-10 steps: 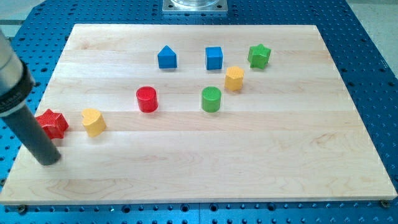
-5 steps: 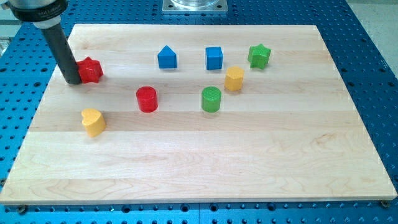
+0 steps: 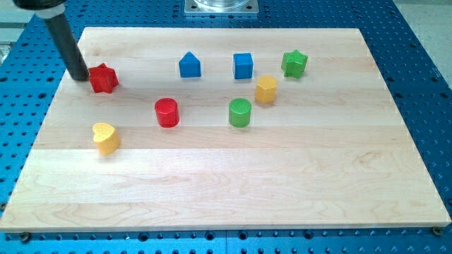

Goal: Push the red star left above the red circle

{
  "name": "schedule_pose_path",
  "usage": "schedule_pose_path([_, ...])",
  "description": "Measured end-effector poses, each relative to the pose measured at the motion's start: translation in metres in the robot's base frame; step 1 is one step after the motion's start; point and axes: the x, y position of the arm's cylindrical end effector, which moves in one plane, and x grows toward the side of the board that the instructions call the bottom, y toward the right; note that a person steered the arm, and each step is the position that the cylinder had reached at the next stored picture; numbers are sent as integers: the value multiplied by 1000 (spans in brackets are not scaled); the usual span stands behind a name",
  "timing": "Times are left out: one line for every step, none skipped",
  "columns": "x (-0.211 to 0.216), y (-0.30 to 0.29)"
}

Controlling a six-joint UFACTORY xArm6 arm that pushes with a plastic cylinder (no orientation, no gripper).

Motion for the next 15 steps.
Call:
schedule_pose_path([-8,2])
schedule_pose_path([13,6])
schedule_pose_path([32,25])
schedule_pose_path([32,57])
schedule_pose_path([32,56])
schedule_pose_path([32,53])
schedule_pose_path([29,53])
schedule_pose_path([27,57])
schedule_pose_path([29,57])
schedule_pose_path([36,57])
schedule_pose_path([41,69])
schedule_pose_path([45,95])
schedule_pose_path([45,101])
schedule_pose_path([42,101])
schedule_pose_path([25,77])
